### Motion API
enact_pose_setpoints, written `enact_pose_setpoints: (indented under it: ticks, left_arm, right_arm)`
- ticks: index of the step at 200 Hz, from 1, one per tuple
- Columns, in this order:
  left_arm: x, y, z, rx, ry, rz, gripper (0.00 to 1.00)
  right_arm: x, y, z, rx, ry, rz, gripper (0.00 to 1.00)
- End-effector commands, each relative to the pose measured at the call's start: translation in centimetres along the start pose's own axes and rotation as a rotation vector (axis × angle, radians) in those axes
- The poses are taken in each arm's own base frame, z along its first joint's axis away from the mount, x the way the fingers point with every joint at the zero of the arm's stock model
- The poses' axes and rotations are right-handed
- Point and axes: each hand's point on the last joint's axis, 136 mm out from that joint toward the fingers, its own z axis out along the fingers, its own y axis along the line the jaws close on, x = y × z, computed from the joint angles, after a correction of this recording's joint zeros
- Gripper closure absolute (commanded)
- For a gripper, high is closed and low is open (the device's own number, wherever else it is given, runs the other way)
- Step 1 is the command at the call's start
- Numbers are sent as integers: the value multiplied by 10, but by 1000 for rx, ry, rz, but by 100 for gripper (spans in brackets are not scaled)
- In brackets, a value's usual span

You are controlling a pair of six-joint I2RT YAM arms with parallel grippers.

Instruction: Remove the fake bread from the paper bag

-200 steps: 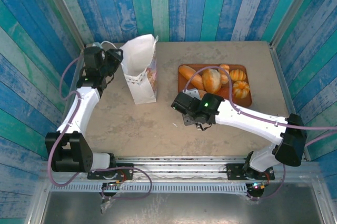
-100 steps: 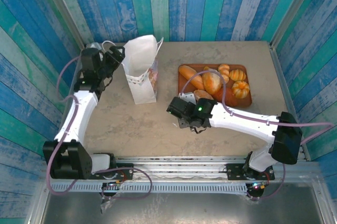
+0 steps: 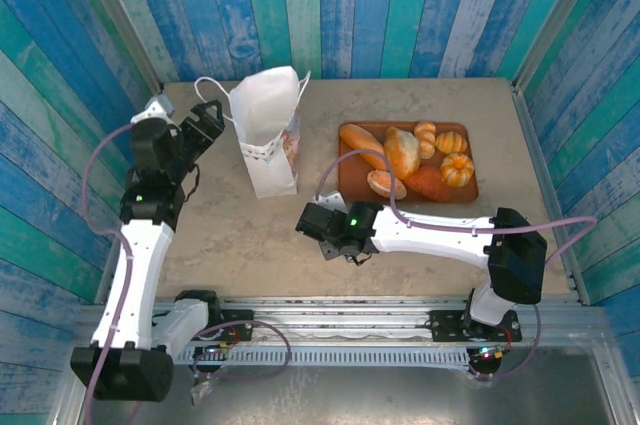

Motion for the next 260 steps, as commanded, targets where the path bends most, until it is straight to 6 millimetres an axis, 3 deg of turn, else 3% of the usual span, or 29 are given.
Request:
enact_pose_setpoints:
  ticks: [1,38,142,224,245,257,260]
  left_arm:
    - [-4,14,-20,-57,-61,56,6]
    - [-3,21,-32,-80,-89,81,6]
    - [16,45,-19,-140,-38,88,6]
    - [24,55,-10,-162,-17,89,6]
    - [25,55,-8,-162,-9,90,6]
    - [25,55,-7,-163,-6,91,6]
    - [26,56,-7,-163,-5,92,6]
  right_arm:
    - [-6,10,7,-26,-46,-66,60]
    - [1,5,26,21,-31,-124,55]
    - [34,-4,76,46,125,-94,48]
    - [23,-1,83,-34,141,-145,41]
    - [20,-8,84,-17,168,-111,35]
    - [20,-11,85,-13,182,-92,4]
    - [20,-11,85,-15,184,-88,0]
